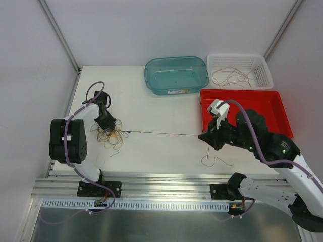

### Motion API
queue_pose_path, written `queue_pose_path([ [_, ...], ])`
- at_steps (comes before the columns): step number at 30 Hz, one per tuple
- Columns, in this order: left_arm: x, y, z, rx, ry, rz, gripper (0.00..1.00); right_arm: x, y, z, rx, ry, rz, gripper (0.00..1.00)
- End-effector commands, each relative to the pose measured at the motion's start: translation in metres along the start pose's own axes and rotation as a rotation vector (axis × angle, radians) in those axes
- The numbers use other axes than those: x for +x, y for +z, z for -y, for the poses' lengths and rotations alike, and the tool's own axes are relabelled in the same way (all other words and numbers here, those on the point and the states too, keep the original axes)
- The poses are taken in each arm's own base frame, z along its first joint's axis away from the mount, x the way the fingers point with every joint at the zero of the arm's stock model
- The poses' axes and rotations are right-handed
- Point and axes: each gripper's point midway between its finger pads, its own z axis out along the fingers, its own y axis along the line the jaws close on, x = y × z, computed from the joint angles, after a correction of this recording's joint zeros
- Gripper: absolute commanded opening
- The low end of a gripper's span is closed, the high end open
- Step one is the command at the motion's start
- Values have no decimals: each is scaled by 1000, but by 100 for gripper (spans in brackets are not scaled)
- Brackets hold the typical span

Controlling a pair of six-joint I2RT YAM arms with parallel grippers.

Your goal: Untangle the cables

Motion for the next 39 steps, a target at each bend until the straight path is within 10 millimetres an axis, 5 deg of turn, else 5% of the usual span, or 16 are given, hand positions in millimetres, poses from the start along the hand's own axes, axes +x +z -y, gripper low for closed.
queue_pose_path([
  [1,-29,13,-19,-91,-16,52,2,-38,-52,2,43,-37,165,1],
  [7,-53,19,-21,-101,-47,56,0,-42,-77,9,94,-51,208,1],
  [13,-56,6,-20,-60,-48,55,0,-13,-35,7,57,-6,84,1],
  [18,-26,-16,1,72,0,16,0,24,36,-8,-61,105,-30,1],
  [22,16,-37,9,149,112,4,19,67,82,9,5,176,-159,1],
  [23,23,-41,10,162,131,7,30,79,91,13,21,191,-208,3],
  [27,53,-63,18,262,246,22,59,104,109,15,12,208,-294,14],
  [30,69,-89,28,375,385,71,76,116,118,17,12,216,-339,6],
  [33,83,-100,31,434,495,92,79,117,123,26,36,231,-337,1],
  [39,115,-88,12,393,352,-11,78,111,126,41,77,257,-336,2],
])
